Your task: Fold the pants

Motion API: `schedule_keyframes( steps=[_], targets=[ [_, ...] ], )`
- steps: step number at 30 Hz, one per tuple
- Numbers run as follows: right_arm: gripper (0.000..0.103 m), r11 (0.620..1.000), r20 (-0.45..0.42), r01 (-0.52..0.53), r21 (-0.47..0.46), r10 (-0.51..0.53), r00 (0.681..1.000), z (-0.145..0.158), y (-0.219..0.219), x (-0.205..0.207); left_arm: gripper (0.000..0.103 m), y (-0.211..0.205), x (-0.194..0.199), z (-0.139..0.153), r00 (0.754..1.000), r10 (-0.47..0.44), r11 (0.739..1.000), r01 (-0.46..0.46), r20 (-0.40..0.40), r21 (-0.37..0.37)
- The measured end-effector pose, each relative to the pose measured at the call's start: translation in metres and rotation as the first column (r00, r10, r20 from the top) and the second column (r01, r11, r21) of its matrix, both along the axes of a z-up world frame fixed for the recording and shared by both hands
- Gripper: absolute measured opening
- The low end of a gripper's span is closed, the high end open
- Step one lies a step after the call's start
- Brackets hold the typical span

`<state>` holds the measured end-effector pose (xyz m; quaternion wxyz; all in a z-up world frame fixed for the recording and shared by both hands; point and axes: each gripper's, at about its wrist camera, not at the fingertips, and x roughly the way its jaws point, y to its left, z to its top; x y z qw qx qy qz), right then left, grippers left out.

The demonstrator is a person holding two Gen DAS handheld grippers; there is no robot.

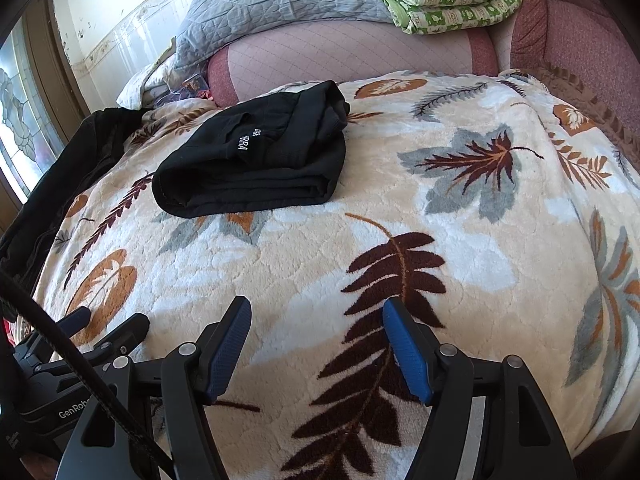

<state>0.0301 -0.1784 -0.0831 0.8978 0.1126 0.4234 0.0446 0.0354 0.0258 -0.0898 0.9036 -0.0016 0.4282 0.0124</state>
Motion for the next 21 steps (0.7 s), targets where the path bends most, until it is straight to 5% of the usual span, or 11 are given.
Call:
schedule_keyframes(
  steps=[21],
  targets=[
    [0.075,1.0,0.0,0.002,0.0,-0.002,1.0,0.0004,0.0009,-0.0002,0.097,-0.0002,-0.0001,0.0002,1.0,0.0,1.0,0.0,0.001,0.0]
  ],
)
